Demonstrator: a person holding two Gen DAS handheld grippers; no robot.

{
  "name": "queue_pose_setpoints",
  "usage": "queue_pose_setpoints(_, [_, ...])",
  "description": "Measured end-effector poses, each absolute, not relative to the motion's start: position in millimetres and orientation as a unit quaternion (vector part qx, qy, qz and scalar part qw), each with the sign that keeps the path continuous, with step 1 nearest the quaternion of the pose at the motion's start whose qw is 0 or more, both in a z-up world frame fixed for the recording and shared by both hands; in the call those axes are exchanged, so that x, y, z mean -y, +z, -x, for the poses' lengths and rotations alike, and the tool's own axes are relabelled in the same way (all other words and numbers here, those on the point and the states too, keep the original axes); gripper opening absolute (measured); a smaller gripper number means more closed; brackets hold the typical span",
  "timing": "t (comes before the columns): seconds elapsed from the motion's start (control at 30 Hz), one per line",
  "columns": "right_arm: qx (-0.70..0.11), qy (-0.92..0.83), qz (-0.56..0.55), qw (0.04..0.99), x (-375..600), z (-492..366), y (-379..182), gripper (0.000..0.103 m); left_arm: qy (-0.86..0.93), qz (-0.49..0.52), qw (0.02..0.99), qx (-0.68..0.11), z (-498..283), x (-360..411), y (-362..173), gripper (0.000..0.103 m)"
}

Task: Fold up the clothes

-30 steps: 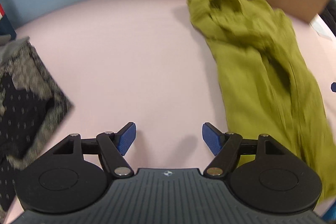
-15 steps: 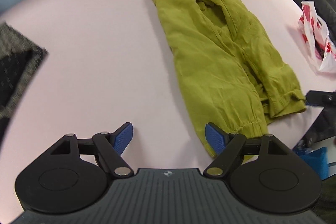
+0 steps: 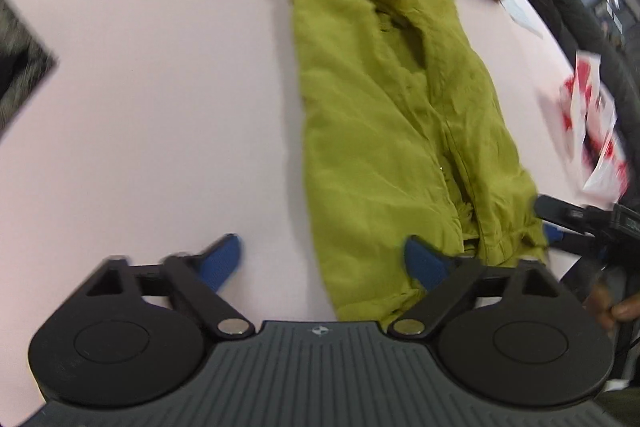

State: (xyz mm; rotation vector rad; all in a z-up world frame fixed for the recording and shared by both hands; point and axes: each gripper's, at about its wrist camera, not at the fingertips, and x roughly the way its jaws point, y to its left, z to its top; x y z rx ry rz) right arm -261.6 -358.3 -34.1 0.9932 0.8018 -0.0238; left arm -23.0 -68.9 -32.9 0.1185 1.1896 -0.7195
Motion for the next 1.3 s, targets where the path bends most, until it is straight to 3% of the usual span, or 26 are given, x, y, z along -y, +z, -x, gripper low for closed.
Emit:
queue_pose_setpoints(0.03, [-0.395,-0.011,-0.468,0.79,358,257,-39,0.007,-0.33,-0.079,0.772,-0.537,27,74,-30,0.004])
queue_pose_setpoints(0.07, [-0.394,-0.017,-0.479,0.784,359,258,-41,0.007,-0.328,-0.103,0.778,-0.526,31,79,-27,0.0])
queue_pose_setpoints(0.27, [-0.367,0.012,-0.49,0.791,379,279,-5,0.007,-0.371,-0.111,0.794,-0.468,46,55,16,0.0])
queue_pose_setpoints(0.47, [-0.445,-0.015,-0.446,0.777,384,279,-25,0.009,-0.348,-0.167,0.758,-0.525,45,52,-18,0.002])
queue_pose_setpoints(0.5, [-0.447,-0.014,-0.447,0.774,384,279,-29,0.012,-0.345,-0.16,0.755,-0.534,44,50,-22,0.004])
queue_pose_setpoints(0.57, [-0.438,-0.013,-0.459,0.773,388,281,-30,0.02,-0.332,-0.165,0.769,-0.52,45,45,-19,0.02])
queue_pose_setpoints(0.63, [-0.425,-0.008,-0.451,0.785,389,285,-23,0.046,-0.332,-0.227,0.796,-0.452,59,44,-10,0.035])
queue_pose_setpoints(0.67, [-0.422,-0.004,-0.434,0.796,389,286,-17,0.05,-0.337,-0.278,0.806,-0.399,69,44,-7,0.041])
queue_pose_setpoints(0.73, [-0.419,0.004,-0.378,0.826,386,288,-2,0.062,-0.351,-0.383,0.805,-0.287,88,45,-7,0.043])
queue_pose_setpoints(0.83, [-0.408,0.008,-0.266,0.873,385,289,19,0.062,-0.389,-0.507,0.751,-0.168,107,42,-14,0.044])
queue_pose_setpoints(0.93, [-0.409,0.004,-0.073,0.91,375,293,27,0.067,-0.433,-0.574,0.688,-0.099,118,35,-19,0.046])
queue_pose_setpoints(1.1, [-0.404,0.064,0.189,0.893,371,312,-1,0.067,-0.493,-0.61,0.618,-0.055,131,42,-31,0.047])
queue_pose_setpoints(1.3, [-0.321,0.2,0.339,0.861,355,323,-15,0.071,-0.542,-0.622,0.565,-0.023,140,62,-43,0.049])
